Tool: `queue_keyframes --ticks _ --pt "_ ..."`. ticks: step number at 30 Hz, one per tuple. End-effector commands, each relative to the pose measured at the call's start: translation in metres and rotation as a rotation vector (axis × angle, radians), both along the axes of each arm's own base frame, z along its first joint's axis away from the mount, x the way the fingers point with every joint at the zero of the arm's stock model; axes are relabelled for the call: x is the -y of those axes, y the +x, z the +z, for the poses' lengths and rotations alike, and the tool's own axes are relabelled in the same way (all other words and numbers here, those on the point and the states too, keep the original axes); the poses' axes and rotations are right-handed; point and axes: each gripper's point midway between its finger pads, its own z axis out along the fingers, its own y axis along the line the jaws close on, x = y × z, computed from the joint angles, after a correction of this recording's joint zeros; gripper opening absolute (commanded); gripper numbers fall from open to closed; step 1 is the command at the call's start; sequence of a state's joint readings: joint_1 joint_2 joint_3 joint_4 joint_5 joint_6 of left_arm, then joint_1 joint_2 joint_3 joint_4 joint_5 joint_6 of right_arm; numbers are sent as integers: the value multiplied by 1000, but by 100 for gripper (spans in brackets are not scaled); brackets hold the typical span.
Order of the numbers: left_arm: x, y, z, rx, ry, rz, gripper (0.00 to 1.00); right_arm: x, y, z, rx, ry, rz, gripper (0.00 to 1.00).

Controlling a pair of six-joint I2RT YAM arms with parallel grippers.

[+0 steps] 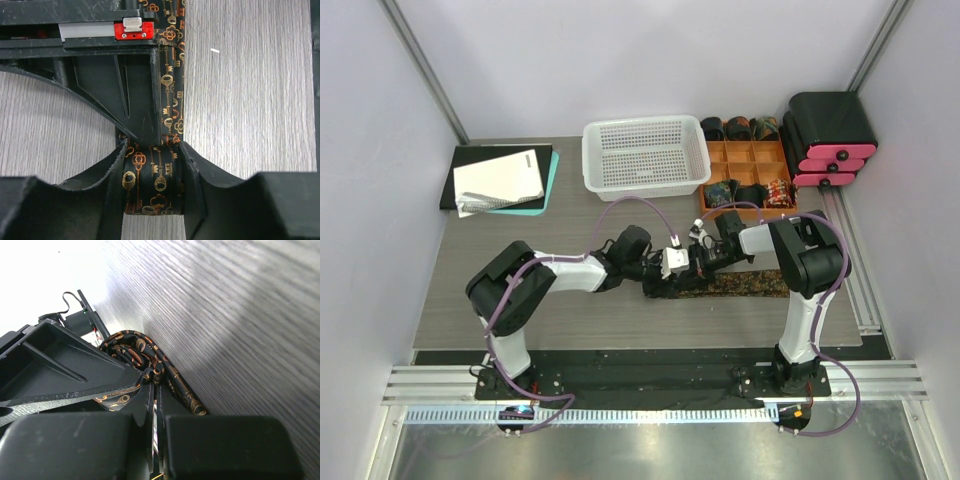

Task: Roll the ties
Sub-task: Roll the tie at the center of the board.

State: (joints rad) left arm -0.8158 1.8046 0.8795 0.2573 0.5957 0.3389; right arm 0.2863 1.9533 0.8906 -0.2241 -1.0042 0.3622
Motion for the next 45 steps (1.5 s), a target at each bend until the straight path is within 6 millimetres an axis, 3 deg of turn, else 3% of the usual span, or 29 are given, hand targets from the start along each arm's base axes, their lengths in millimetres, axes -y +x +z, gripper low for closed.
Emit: queue_keyframes --ticks 1,6,12,18,25,28,33,36,45 --pt "9 -1 13 36 -30 -36 48 13 6 -40 66 -158 -15 1" --pt "-16 -6 12 43 -6 -21 63 14 3 -41 62 -165 -13 1" --pt "-26 -4 18 57 -5 -25 58 14 3 -41 54 -165 -12 1" --pt "-15 1 26 38 -35 -20 42 13 4 -41 51 -162 -12 1" --pt "13 -4 25 35 -41 -61 41 9 6 -38 58 -154 -7 1" --pt "20 -6 14 9 -24 -47 42 8 7 -36 60 -150 -9 1" --pt "15 -13 -19 -28 53 -35 40 5 8 -29 73 -138 -7 2" --pt "-1 -21 -40 -55 129 -27 35 4 10 -17 94 -124 -5 4" --pt "-36 -38 -67 -86 258 -20 29 0 13 23 129 -79 12 16"
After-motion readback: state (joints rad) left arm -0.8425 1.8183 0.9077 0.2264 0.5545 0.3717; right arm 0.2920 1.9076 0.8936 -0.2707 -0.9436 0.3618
